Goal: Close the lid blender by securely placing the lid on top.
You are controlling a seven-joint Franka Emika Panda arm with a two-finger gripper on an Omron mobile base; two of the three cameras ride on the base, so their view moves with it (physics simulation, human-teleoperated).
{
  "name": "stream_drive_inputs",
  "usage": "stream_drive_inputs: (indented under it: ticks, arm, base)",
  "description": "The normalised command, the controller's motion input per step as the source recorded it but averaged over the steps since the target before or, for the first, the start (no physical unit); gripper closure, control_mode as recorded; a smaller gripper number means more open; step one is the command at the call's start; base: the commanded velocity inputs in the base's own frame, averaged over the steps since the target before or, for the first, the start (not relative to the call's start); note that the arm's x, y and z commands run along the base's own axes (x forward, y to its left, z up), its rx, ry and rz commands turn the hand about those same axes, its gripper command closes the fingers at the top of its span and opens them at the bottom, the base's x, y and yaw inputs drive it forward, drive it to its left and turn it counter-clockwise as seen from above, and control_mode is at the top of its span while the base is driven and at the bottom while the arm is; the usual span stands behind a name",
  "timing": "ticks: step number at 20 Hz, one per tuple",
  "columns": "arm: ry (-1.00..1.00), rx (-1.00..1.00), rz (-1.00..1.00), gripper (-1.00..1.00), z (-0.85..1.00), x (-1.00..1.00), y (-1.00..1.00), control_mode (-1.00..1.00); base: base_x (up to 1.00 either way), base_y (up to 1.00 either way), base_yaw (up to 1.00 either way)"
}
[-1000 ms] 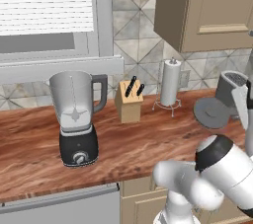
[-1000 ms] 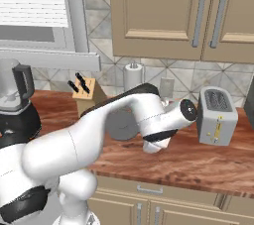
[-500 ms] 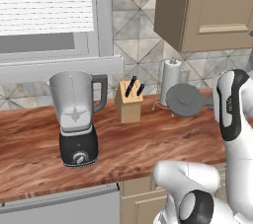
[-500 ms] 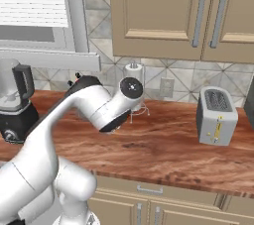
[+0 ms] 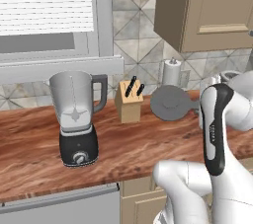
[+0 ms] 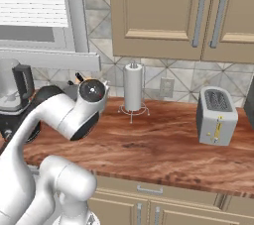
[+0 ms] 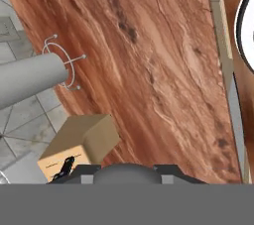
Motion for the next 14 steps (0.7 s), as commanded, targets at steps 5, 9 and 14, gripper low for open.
stream_drive_inputs:
  ticks: [5, 9, 14]
  arm:
    - [0.00, 0.03, 0.00, 1.00, 0.72, -0.01, 0.65, -1.00]
    - [0.00, 0.04, 0.02, 1.00, 0.88, 0.00, 0.46, -1.00]
    - [0.00, 0.04, 0.06, 1.00, 0.80, 0.00, 0.42, -1.00]
  base:
    - [0.00, 0.00, 0.00]
    - [0.00, 0.00, 0.00]
    - [0.00, 0.00, 0.00]
